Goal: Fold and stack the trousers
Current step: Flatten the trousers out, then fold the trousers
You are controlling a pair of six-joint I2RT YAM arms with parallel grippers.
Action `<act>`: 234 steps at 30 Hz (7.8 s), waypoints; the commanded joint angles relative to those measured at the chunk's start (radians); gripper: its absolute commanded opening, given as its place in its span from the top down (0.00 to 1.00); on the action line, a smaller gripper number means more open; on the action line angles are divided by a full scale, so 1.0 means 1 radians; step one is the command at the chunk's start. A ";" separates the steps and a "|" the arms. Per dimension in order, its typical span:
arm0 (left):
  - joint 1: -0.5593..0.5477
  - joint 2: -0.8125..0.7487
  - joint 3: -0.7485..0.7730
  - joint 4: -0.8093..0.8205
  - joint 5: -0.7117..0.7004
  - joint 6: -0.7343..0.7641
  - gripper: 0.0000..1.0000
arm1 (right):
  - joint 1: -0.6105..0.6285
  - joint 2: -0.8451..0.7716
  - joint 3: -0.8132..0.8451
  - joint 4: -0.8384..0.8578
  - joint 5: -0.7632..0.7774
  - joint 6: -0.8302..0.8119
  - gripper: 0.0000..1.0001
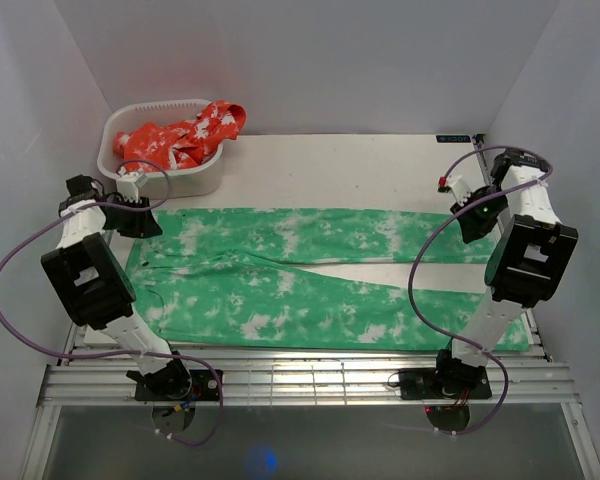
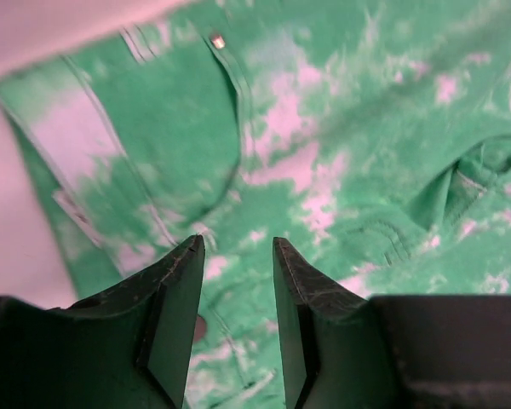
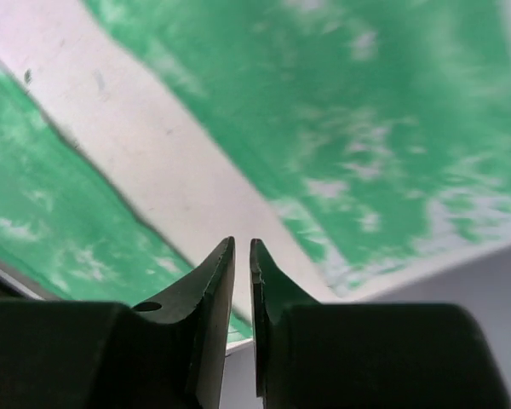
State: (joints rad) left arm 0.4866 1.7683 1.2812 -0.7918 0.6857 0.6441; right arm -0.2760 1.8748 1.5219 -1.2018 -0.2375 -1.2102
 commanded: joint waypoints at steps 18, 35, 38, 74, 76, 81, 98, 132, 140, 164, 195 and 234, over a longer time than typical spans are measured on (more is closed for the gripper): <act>0.020 0.071 -0.069 -0.021 -0.084 0.207 0.66 | 0.087 0.012 -0.354 0.329 0.083 0.022 0.83; 0.060 0.114 0.403 -0.354 0.176 0.607 0.26 | 0.035 -0.064 -0.043 0.185 0.064 -0.152 0.10; 0.037 0.210 0.476 -0.354 0.146 0.660 0.23 | 0.028 0.015 0.062 0.174 0.081 -0.182 0.10; -0.063 0.428 0.328 -0.227 -0.097 0.872 0.98 | -0.038 0.302 0.084 0.180 0.129 -0.462 0.92; -0.063 0.422 0.360 -0.202 -0.069 0.820 1.00 | -0.038 0.307 0.142 0.180 0.119 -0.434 0.92; -0.062 0.352 0.380 0.000 -0.026 0.657 1.00 | -0.037 0.322 0.305 0.222 0.055 -0.367 0.92; 0.006 0.252 0.452 0.434 -0.104 0.359 1.00 | 0.047 0.356 0.586 0.485 0.049 -0.213 0.92; 0.386 -0.125 0.006 -0.027 0.284 0.992 1.00 | -0.288 -0.722 -0.400 0.145 -0.065 -0.707 0.92; 0.563 -0.115 -0.176 -0.274 0.188 1.394 1.00 | -0.489 -0.879 -0.664 0.099 0.001 -0.929 0.92; 0.219 0.031 -0.297 0.224 -0.264 0.610 1.00 | -0.228 -0.559 -0.847 0.682 0.165 -0.700 0.92; 0.288 0.055 -0.273 0.061 -0.335 0.760 1.00 | -0.324 -0.506 -0.864 0.836 0.153 -0.799 0.92; 0.059 -0.349 -0.163 -0.123 0.071 0.387 0.12 | -0.376 -0.204 -0.014 0.058 -0.216 0.073 0.33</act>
State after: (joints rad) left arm 0.6281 1.4220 1.1873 -1.0882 0.7490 1.3426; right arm -0.6533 1.6100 1.4475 -0.9958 -0.3813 -1.4628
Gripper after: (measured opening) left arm 0.891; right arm 0.678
